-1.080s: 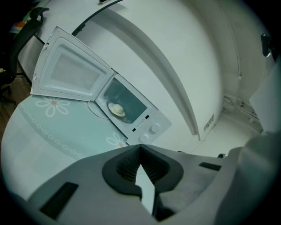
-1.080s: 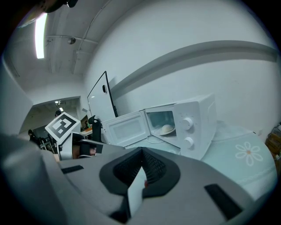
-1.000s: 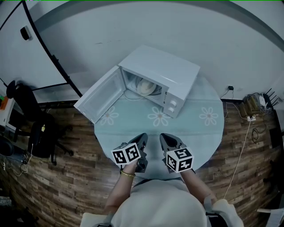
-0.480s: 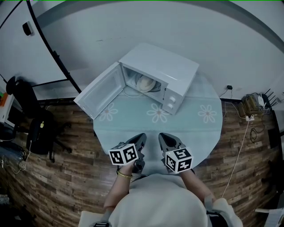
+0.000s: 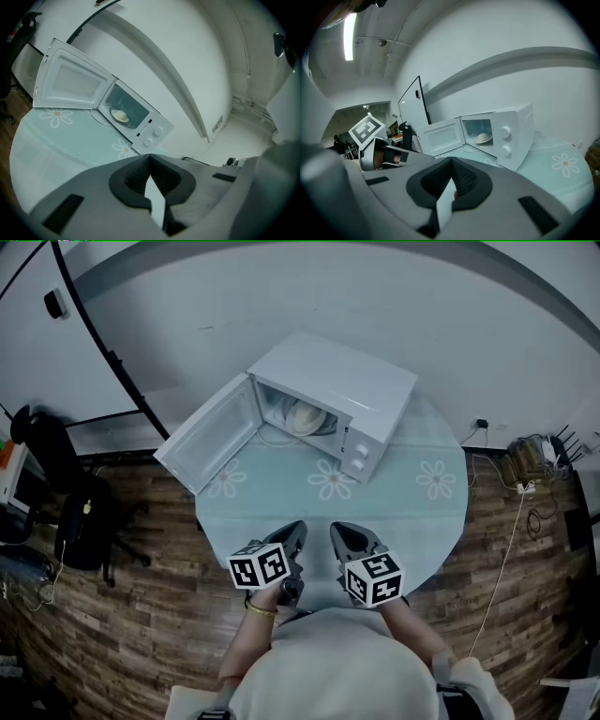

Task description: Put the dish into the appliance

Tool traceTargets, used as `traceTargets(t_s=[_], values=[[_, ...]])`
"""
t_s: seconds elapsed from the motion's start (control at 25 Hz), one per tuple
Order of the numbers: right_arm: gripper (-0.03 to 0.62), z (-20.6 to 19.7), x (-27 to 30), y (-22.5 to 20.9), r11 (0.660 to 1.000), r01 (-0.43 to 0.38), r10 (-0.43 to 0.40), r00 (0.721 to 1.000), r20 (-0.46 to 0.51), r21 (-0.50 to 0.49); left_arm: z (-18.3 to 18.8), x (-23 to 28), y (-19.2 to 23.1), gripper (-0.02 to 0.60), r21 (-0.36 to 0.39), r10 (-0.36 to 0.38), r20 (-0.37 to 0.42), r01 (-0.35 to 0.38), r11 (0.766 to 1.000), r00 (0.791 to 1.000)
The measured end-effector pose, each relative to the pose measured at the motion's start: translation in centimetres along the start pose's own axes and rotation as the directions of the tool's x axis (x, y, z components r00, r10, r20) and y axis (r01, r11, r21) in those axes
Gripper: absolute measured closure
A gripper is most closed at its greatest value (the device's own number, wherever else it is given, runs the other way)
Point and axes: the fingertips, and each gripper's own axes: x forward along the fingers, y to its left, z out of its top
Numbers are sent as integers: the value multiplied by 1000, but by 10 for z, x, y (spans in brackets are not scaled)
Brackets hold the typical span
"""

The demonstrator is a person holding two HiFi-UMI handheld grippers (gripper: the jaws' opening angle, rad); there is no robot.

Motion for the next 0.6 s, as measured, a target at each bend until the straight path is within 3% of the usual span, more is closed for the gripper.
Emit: traceTargets(t_s=[0.6], values=[[589, 4, 1, 1, 1000, -6, 6, 1000, 5, -11, -2, 0, -1, 569, -24, -5, 3, 5, 1000, 1000]])
